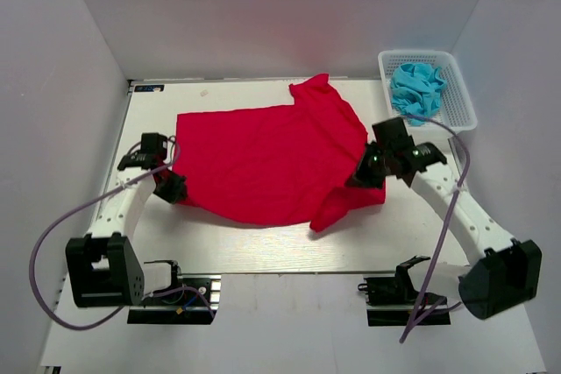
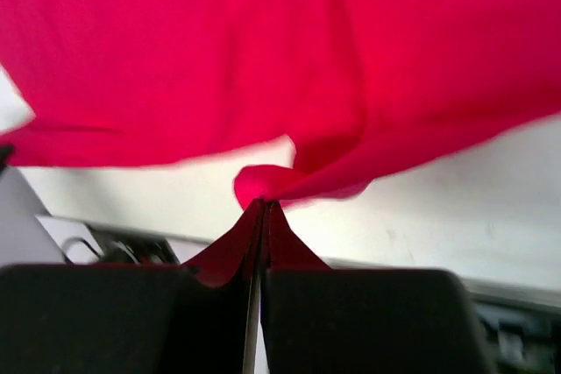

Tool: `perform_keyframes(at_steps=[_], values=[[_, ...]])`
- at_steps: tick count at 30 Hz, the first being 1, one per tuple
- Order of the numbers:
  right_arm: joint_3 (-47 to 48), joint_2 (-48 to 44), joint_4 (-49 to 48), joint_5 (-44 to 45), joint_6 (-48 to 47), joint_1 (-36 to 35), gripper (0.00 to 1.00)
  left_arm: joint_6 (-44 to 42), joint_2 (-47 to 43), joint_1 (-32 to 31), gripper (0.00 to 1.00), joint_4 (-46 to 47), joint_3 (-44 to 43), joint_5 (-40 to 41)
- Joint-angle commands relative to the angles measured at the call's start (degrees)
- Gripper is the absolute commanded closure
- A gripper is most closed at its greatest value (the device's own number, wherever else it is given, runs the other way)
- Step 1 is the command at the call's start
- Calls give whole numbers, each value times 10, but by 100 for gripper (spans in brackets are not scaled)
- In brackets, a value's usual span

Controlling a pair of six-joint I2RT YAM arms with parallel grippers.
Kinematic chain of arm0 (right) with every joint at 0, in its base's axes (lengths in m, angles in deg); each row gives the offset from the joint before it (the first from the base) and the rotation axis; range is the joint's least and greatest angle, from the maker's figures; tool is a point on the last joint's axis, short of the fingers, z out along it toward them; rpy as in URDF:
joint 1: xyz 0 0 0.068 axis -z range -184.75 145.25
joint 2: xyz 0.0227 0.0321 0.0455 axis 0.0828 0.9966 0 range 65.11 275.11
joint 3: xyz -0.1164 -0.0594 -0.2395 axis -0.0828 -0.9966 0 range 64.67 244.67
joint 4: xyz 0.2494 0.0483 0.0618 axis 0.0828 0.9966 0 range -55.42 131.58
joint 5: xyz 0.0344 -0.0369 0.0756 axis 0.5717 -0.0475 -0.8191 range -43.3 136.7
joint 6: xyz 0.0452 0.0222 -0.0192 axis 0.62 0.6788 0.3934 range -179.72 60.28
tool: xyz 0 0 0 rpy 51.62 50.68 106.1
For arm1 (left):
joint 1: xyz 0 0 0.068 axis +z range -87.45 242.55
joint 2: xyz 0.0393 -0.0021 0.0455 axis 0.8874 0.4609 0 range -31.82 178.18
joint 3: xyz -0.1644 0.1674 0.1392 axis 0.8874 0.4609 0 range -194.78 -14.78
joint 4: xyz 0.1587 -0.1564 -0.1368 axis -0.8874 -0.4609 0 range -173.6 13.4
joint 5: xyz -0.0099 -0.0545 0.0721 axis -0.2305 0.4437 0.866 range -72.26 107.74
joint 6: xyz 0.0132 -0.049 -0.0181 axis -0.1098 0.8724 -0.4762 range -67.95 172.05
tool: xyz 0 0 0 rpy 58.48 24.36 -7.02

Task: Fold and stack the t-shirts
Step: Grap the side of the flattened tshirt closest away from the robot with both arms

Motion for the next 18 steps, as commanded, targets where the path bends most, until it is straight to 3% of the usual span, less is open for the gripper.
perform_keyframes(at_steps=[1,4,18], values=[[72,37,-57,47,-21,9,100,-3,42,3,100,-14,-73,24],[155,89,-56,96,-38,19,100,-3,89,13,100,-14,-117,30],[346,306,-150,81,-89,83,100,-3,249,43,100,34,-258,13]])
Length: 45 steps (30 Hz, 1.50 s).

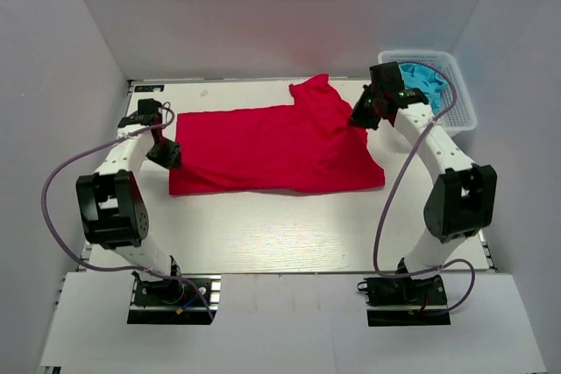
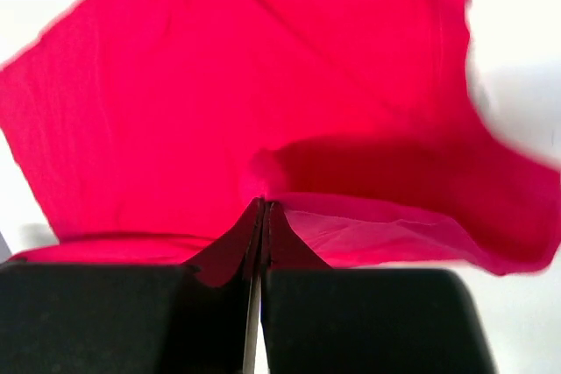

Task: Fold and stack the t-shirts
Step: Fold the flattened tshirt in 1/3 of the way

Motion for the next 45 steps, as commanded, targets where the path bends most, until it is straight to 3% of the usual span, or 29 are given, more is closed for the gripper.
perform_keyframes(at_steps=[1,12,15,17,18,19,20,21,23,26,27,30,35,36,39,45], values=[[59,35,-61,-16,-43,13,100,-2,36,12,100,16,-45,-7],[174,173,-77,24,-113,43,100,-19,164,23,100,23,-137,-10],[208,220,-86,35,-118,50,100,-25,199,23,88,23,-174,6],[241,256,-97,16,-137,58,100,-35,222,23,65,23,-199,0],[281,299,-90,12,-139,61,100,-42,222,23,47,15,-208,0],[316,324,-69,8,-144,61,100,-47,229,23,13,9,-213,0],[331,335,-61,13,-144,61,100,-47,229,23,0,3,-219,5],[359,351,-55,15,-144,63,99,-47,224,23,0,3,-219,5],[390,364,-35,24,-143,66,87,-58,212,28,0,3,-219,5],[378,353,-31,21,-147,67,50,-70,188,28,0,-12,-252,5],[373,333,-31,16,-149,66,29,-76,181,28,0,-12,-259,5],[319,279,-36,11,-164,62,10,-115,150,16,0,-12,-270,-1],[147,154,-79,-41,-166,52,10,-151,90,4,0,92,-167,-113],[69,139,-97,-47,-164,52,10,-151,84,4,0,105,-150,-135],[-13,98,-135,-68,-155,50,10,-151,84,-19,0,135,-108,-146],[-57,123,-151,-101,-146,52,10,-157,175,-37,0,153,-107,-146]])
